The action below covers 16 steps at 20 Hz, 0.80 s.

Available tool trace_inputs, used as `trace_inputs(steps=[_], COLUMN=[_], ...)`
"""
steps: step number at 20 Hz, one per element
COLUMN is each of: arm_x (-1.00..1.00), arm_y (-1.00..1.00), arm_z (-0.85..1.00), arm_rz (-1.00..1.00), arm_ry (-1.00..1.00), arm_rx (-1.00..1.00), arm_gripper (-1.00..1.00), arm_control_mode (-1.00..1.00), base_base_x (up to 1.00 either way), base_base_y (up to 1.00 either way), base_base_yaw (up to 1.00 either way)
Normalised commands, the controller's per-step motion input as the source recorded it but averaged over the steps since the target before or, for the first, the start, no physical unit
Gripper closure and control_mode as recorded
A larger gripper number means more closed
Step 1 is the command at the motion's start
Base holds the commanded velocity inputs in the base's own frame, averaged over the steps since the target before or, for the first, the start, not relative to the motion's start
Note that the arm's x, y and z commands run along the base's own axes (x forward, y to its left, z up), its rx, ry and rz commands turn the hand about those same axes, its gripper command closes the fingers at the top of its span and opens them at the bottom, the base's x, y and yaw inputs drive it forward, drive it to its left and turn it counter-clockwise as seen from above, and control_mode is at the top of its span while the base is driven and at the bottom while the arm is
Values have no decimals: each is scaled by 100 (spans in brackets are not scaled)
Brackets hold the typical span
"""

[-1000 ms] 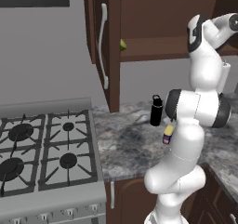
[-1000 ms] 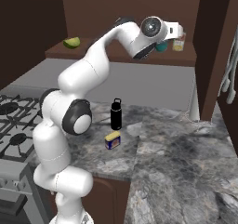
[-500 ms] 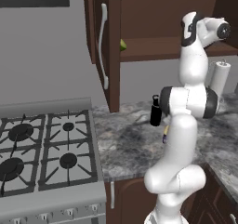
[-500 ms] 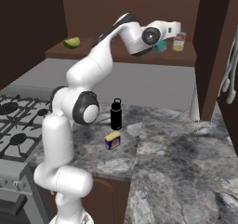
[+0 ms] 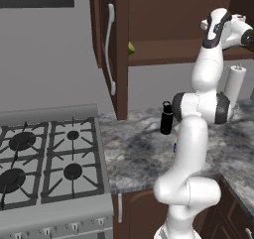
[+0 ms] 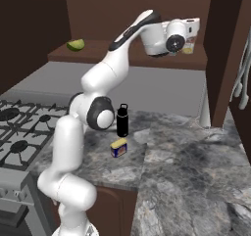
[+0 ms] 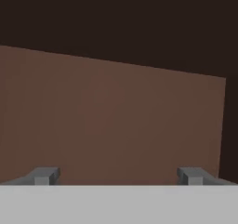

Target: Pick the cans from the counter and place them in their designated side in the cabinet.

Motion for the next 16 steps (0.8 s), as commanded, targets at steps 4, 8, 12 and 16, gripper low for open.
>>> trace_inputs(steps=[4,8,12,16], arm_x=[-1,-35,-51,-59], arm_y=[3,42,53,68], arm_z=[56,28,5,-29], arm_rz=[12,12,10,7], arm_ry=[6,0,-13,-21], arm_rx=[1,-6,-12,-20], arm_gripper=[-100,-100,-100,-100], arm_control_mode=[-100,-100,-100,-100], base_base_x=[0,0,0,0], base_base_y=[0,0,0,0], base_base_yaw=[0,0,0,0])
